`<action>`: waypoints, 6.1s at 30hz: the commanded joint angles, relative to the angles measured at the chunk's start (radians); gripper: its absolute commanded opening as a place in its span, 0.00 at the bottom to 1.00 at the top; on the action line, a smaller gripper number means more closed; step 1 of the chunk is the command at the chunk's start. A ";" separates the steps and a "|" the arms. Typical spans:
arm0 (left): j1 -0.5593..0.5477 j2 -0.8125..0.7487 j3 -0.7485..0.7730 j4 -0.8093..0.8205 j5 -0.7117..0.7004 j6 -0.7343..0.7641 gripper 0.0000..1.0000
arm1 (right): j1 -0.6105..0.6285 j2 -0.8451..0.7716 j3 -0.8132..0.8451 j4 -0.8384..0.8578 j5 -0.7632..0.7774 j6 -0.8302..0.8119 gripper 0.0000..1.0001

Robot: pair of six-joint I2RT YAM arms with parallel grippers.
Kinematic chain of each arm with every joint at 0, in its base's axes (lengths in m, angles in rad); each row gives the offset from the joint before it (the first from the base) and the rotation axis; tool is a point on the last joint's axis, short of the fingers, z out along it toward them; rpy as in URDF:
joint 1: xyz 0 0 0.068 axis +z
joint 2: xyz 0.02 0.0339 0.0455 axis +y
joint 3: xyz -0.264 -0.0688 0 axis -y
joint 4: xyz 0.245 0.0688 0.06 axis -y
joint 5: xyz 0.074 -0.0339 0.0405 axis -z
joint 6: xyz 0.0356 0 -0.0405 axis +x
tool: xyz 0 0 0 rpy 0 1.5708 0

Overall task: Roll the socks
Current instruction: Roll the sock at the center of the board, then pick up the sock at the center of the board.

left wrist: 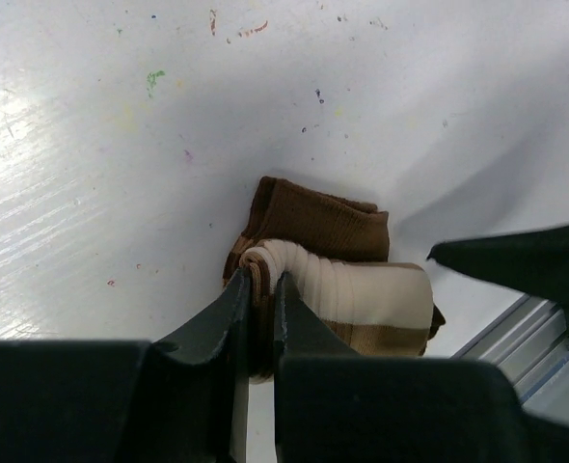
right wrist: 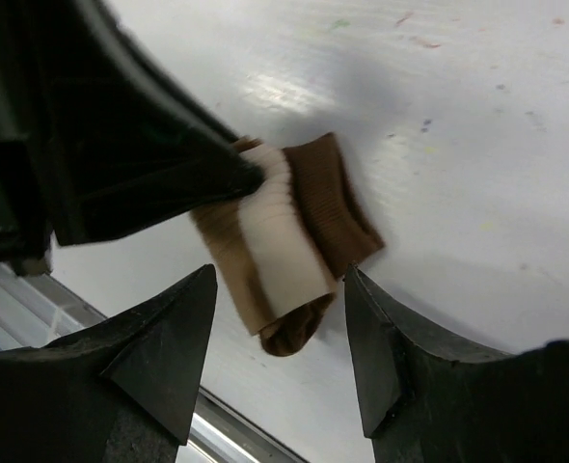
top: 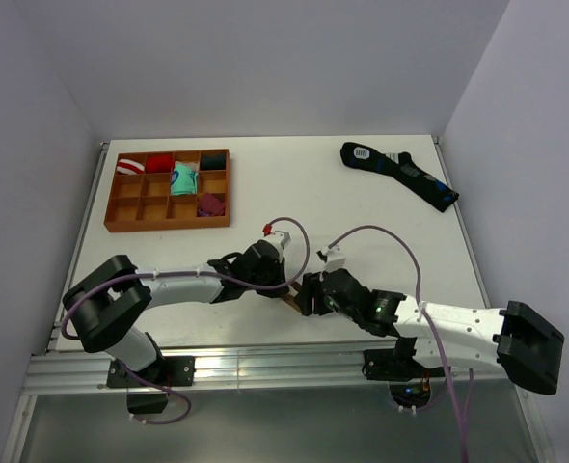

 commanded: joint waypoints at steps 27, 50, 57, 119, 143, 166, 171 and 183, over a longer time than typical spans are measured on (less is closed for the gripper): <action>0.055 0.078 0.012 -0.222 0.160 0.098 0.02 | 0.365 0.235 0.105 0.095 0.483 -0.094 0.68; 0.055 0.112 0.038 -0.245 0.177 0.093 0.02 | 0.460 0.313 0.117 0.070 0.594 -0.055 0.65; 0.055 0.129 0.058 -0.259 0.176 0.093 0.02 | 0.473 0.372 0.121 0.057 0.598 -0.006 0.61; 0.114 -0.243 -0.238 0.178 0.007 -0.172 0.56 | 0.025 0.309 -0.010 0.031 0.017 0.252 0.25; -0.018 -0.168 -0.347 0.485 -0.149 -0.402 0.56 | -0.055 0.372 -0.082 0.052 -0.057 0.389 0.21; -0.071 0.004 -0.267 0.517 -0.223 -0.477 0.57 | -0.158 0.484 -0.186 0.169 -0.178 0.438 0.16; -0.072 0.050 -0.256 0.534 -0.209 -0.482 0.57 | -0.159 0.511 -0.192 0.192 -0.185 0.439 0.16; -0.074 0.136 -0.181 0.427 -0.192 -0.454 0.56 | -0.182 0.560 -0.203 0.247 -0.233 0.427 0.16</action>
